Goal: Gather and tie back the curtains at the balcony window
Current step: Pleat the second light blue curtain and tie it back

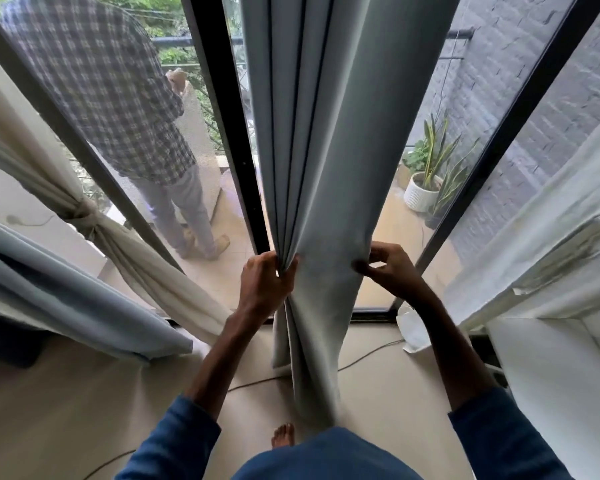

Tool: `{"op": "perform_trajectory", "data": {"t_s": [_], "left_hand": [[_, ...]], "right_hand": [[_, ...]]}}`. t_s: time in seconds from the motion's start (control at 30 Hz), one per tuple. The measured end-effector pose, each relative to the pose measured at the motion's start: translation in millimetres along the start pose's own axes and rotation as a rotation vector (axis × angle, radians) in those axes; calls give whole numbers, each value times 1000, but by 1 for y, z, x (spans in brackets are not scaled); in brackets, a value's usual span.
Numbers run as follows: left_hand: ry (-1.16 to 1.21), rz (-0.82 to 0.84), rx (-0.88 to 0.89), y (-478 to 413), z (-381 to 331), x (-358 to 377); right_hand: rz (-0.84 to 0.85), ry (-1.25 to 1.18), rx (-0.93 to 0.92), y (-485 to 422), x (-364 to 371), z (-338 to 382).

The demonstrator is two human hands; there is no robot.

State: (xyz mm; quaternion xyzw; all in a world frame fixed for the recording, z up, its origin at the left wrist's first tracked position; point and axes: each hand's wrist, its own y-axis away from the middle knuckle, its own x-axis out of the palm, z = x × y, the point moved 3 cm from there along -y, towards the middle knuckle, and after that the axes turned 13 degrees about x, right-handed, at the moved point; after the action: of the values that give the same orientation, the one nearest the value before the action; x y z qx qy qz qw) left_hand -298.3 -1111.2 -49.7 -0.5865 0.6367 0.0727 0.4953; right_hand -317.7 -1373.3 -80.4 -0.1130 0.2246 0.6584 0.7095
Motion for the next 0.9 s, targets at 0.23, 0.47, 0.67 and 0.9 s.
{"op": "perform_trajectory", "data": {"t_s": [0.23, 0.47, 0.67, 0.9], "left_hand": [[1, 22, 38, -4, -1, 0], [40, 72, 97, -8, -9, 6], [10, 53, 59, -11, 2, 10], [-49, 20, -43, -17, 9, 13]], "right_hand": [[261, -141, 79, 22, -17, 2], [520, -320, 133, 30, -6, 2], [296, -180, 126, 20, -37, 4], [155, -168, 28, 28, -72, 10]]}}
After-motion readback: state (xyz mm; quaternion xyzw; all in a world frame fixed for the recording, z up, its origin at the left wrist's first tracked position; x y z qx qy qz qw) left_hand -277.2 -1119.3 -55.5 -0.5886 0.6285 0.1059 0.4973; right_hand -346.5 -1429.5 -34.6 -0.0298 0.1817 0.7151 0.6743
